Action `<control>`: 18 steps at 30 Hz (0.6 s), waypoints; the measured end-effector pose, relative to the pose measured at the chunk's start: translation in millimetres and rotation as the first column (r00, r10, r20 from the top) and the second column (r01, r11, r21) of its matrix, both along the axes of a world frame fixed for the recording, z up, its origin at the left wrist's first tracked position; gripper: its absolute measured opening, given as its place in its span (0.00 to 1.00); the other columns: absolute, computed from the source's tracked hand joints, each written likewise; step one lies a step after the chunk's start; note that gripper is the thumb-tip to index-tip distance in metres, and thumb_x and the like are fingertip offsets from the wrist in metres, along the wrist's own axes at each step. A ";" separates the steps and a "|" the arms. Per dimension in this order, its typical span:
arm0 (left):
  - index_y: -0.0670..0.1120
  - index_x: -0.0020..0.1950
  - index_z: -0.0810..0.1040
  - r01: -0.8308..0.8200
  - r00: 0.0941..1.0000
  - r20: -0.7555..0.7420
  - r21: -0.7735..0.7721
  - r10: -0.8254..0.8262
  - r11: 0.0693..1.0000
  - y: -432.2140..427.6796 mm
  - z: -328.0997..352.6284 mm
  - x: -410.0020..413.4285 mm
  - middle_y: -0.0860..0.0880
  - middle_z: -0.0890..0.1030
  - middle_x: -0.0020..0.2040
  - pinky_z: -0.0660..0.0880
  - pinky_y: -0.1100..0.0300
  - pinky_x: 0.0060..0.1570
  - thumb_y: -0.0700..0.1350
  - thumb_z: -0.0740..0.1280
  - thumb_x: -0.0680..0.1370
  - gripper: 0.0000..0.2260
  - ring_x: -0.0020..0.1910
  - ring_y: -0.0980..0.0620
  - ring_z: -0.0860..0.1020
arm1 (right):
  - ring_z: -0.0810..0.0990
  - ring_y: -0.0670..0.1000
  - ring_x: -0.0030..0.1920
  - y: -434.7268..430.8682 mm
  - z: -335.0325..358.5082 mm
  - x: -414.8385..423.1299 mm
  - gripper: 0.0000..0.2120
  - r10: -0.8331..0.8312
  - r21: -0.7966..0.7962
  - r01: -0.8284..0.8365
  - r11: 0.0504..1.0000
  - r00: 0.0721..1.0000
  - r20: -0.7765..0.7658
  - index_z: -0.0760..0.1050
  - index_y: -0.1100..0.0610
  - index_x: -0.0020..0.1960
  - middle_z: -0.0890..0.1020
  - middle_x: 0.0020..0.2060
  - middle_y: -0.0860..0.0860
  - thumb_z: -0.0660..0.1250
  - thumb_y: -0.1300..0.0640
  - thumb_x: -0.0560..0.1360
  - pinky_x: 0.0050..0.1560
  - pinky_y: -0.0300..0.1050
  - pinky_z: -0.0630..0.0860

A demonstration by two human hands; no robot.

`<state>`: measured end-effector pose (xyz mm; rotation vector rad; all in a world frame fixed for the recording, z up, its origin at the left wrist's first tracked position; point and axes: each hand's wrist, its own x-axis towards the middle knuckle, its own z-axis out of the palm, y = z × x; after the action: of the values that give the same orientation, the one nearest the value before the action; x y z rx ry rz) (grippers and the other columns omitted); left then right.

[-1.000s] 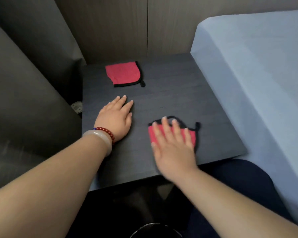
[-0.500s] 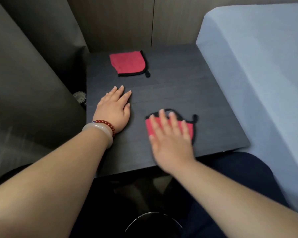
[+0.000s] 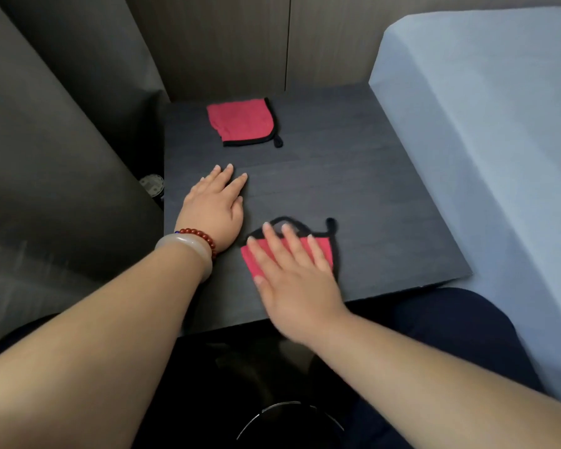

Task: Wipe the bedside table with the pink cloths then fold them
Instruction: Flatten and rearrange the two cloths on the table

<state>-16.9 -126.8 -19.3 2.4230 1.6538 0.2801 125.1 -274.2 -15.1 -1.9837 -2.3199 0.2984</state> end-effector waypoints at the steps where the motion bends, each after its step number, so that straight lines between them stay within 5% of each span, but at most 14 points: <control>1: 0.51 0.76 0.63 -0.001 1.000 0.007 -0.007 0.001 1.000 -0.4 0.4 -0.1 0.48 0.59 0.78 0.50 0.52 0.75 0.46 0.55 0.82 0.21 0.77 0.48 0.54 | 0.48 0.52 0.77 -3.4 3.0 0.0 0.26 0.057 -0.005 -0.057 0.998 0.998 -0.006 0.51 0.45 0.77 0.52 0.78 0.47 0.46 0.44 0.80 0.75 0.57 0.45; 3: 0.51 0.76 0.63 -0.002 1.000 0.014 -0.014 0.003 1.000 0.0 1.2 0.2 0.49 0.59 0.78 0.50 0.52 0.75 0.46 0.55 0.82 0.21 0.77 0.48 0.53 | 0.48 0.51 0.77 17.6 3.9 32.1 0.25 0.035 0.011 -0.035 0.999 0.999 0.035 0.50 0.44 0.77 0.50 0.78 0.47 0.45 0.45 0.80 0.74 0.56 0.45; 8: 0.51 0.77 0.62 -0.027 1.000 0.006 -0.003 0.027 1.000 0.3 -0.3 0.6 0.50 0.59 0.78 0.50 0.53 0.75 0.47 0.53 0.82 0.22 0.77 0.50 0.54 | 0.43 0.52 0.77 83.5 2.8 118.1 0.26 -0.491 -0.087 0.498 0.863 0.867 0.088 0.42 0.43 0.77 0.43 0.78 0.47 0.42 0.44 0.81 0.75 0.57 0.43; 10: 0.50 0.77 0.60 -0.078 0.997 0.006 0.001 0.078 0.997 1.3 -0.6 0.3 0.48 0.58 0.78 0.51 0.52 0.75 0.48 0.53 0.82 0.22 0.77 0.49 0.53 | 0.43 0.53 0.77 84.3 2.1 88.7 0.26 -0.457 -0.054 0.462 0.885 0.885 0.093 0.42 0.43 0.77 0.43 0.78 0.47 0.42 0.44 0.80 0.75 0.57 0.42; 15: 0.48 0.78 0.57 -0.163 0.987 -0.008 -0.020 0.163 0.986 4.1 -1.0 1.2 0.47 0.55 0.79 0.49 0.51 0.76 0.49 0.52 0.82 0.24 0.78 0.49 0.51 | 0.41 0.49 0.77 66.4 5.5 39.0 0.25 0.009 -0.022 -0.008 1.000 0.998 0.067 0.43 0.40 0.77 0.44 0.78 0.43 0.43 0.44 0.81 0.74 0.55 0.40; 18: 0.48 0.78 0.56 -0.141 0.990 -0.014 -0.036 0.140 0.989 5.2 0.2 2.0 0.47 0.54 0.79 0.48 0.52 0.76 0.49 0.51 0.82 0.24 0.78 0.49 0.50 | 0.42 0.50 0.77 111.1 2.1 91.4 0.25 -0.219 -0.063 0.226 0.972 0.971 0.099 0.43 0.41 0.77 0.43 0.78 0.45 0.42 0.44 0.81 0.75 0.56 0.42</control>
<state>-14.8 -121.6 -19.1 2.2891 1.8216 0.2545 216.5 -163.0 -13.0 -2.3141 -2.1367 0.2869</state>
